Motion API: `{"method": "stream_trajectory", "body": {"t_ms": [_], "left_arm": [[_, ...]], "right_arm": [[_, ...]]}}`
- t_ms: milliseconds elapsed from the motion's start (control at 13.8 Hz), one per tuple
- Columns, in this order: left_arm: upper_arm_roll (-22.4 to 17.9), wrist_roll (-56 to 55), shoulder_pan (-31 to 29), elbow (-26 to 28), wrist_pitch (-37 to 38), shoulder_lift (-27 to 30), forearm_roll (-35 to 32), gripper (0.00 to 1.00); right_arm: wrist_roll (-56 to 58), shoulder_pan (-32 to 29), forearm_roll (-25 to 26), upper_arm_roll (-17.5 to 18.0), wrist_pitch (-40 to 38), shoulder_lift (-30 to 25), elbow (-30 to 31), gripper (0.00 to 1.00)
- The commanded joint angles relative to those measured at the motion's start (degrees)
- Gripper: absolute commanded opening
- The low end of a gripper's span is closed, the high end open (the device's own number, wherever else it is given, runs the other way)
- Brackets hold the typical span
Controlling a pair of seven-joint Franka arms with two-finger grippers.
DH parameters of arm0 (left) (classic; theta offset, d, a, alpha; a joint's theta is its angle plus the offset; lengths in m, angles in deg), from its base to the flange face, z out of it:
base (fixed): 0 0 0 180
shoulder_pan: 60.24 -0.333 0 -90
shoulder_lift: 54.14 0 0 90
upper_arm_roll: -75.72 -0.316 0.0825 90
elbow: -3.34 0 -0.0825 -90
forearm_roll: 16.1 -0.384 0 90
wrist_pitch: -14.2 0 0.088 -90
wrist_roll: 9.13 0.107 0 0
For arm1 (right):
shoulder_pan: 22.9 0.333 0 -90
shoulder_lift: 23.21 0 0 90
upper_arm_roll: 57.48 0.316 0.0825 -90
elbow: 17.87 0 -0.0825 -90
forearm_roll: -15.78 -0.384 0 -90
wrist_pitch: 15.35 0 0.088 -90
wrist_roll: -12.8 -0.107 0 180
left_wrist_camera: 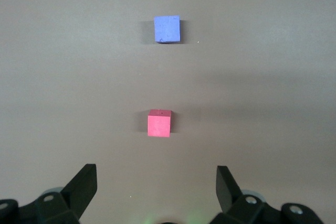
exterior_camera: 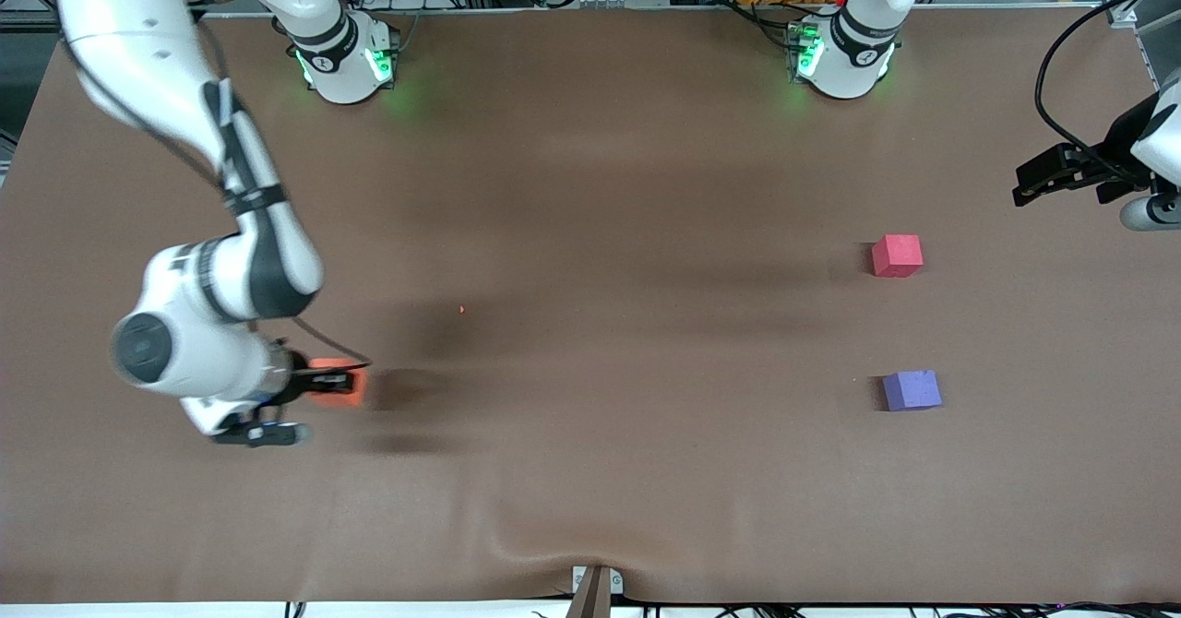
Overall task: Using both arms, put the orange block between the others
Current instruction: 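Lift the orange cube with the right gripper toward the table middle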
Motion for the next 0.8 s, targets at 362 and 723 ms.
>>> {"method": "stream_trajectory", "body": {"t_ms": [362,723], "left_arm": [[-0.13,1.08,0.12,-0.53,-0.05,-0.44,-0.94,1.0],[-0.13,1.08,0.3,-0.18,-0.49,-0.44,-0.94,1.0]], "right_arm": [[-12.64,20.78,-9.11,-0.81,2.28,2.26,0.89,0.3],[-13.78,24.57,-9.46,-0.72,2.99,4.72,0.98,0.5]]}}
